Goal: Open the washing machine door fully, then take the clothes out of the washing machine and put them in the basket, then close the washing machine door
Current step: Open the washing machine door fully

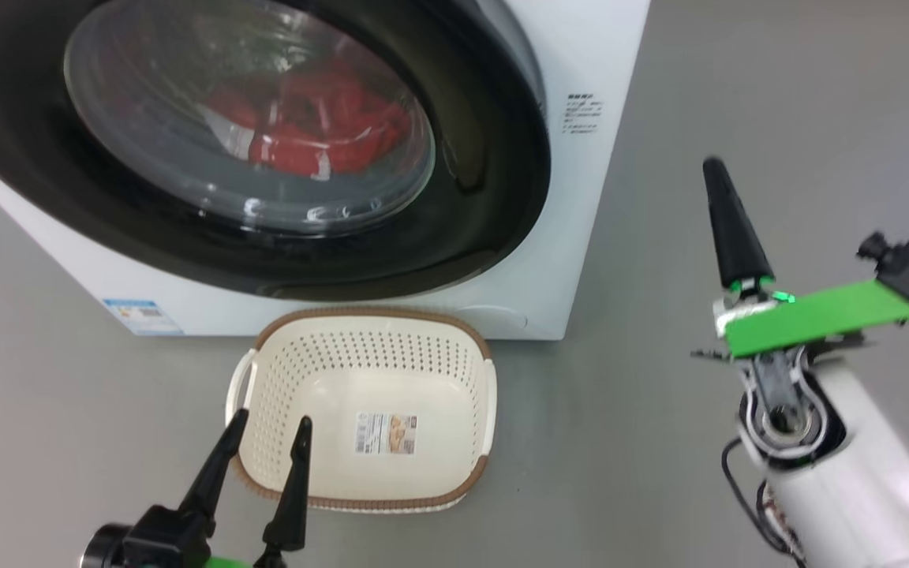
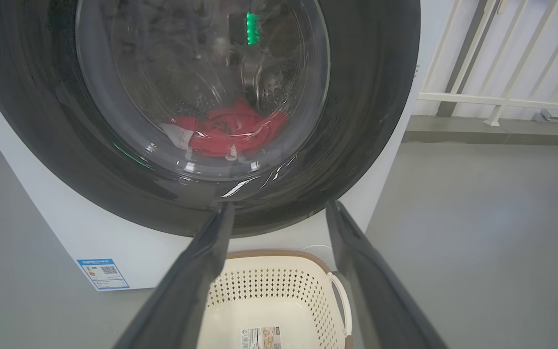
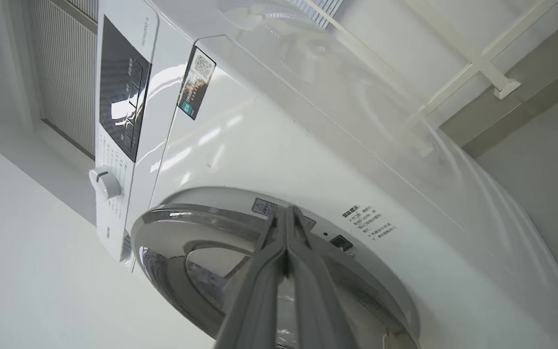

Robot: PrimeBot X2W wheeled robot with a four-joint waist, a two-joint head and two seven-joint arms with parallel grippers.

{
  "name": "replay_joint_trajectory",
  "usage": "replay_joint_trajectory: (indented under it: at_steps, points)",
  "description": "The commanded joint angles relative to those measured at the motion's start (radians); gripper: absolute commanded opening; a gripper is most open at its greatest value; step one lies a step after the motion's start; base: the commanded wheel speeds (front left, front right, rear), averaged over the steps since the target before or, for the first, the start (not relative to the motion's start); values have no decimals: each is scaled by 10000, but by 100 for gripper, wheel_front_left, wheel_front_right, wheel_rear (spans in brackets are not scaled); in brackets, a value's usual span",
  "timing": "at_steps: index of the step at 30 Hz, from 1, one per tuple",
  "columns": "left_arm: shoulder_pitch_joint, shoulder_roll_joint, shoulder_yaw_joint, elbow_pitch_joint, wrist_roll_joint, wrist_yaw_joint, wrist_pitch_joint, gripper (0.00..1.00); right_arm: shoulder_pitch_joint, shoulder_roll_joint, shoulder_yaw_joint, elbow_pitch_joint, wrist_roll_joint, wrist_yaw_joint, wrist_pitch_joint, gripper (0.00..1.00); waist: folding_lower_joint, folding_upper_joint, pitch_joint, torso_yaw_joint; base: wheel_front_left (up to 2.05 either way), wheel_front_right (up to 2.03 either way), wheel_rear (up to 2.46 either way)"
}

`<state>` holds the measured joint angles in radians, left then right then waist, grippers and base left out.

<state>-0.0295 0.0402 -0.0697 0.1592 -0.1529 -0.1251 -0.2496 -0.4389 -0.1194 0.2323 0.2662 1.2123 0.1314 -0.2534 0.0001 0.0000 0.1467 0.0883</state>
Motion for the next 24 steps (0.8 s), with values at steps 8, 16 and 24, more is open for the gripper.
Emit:
replay_joint_trajectory:
  at_steps: [8, 16, 24]
  points:
    - [-927, 101, -119, -137, -350, -55, -122, 100, -1650, -504, -104, -229, 3659, -7, 1842, 0, 0, 0, 1126, 743, 0, 0, 0]
    - [-1229, 101, -418, -47, -546, -55, -122, 100, -2525, -708, -482, 516, 5069, -7, 4129, 0, 0, 0, 1487, 1029, 0, 0, 0]
    - [-1449, 100, -760, 3, -734, -55, -122, 100, -3793, -799, -808, 1701, 5892, -7, 6538, 0, 0, 0, 1860, 1340, 0, 0, 0]
